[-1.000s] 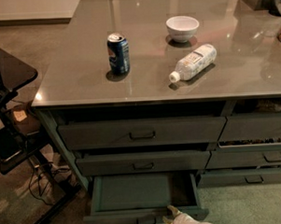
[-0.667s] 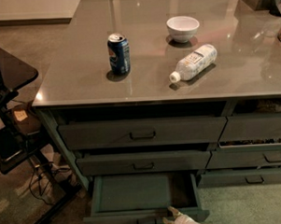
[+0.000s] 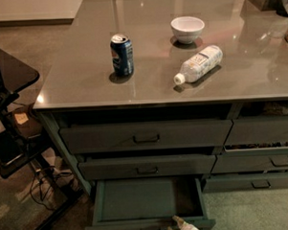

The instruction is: Open bottom drawer

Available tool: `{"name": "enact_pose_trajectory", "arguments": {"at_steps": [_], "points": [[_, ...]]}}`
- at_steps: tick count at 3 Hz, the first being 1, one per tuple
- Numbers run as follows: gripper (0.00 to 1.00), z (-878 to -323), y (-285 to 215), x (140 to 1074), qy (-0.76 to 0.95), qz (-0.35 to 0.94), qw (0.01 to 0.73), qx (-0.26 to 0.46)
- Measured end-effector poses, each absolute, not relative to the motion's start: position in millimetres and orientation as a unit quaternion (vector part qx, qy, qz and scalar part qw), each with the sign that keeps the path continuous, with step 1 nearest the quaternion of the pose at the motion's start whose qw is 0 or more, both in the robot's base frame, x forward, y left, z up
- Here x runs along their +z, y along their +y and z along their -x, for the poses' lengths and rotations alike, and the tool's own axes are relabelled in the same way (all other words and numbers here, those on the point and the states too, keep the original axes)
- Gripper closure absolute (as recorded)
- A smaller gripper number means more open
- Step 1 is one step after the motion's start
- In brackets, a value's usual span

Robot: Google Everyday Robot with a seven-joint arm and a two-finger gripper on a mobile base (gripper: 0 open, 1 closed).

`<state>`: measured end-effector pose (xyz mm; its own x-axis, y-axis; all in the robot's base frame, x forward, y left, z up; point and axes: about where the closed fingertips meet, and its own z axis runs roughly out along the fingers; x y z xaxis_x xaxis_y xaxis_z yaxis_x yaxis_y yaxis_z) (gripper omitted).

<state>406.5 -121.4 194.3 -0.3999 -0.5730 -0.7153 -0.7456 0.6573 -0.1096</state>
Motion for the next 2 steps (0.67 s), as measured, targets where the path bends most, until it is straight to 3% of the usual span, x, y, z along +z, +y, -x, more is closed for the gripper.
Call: {"name": "enact_pose_trajectory", "arguments": {"at_steps": [2], "points": [[1.00, -379, -127, 205, 0.831, 0.399, 0.372, 0.112]]}}
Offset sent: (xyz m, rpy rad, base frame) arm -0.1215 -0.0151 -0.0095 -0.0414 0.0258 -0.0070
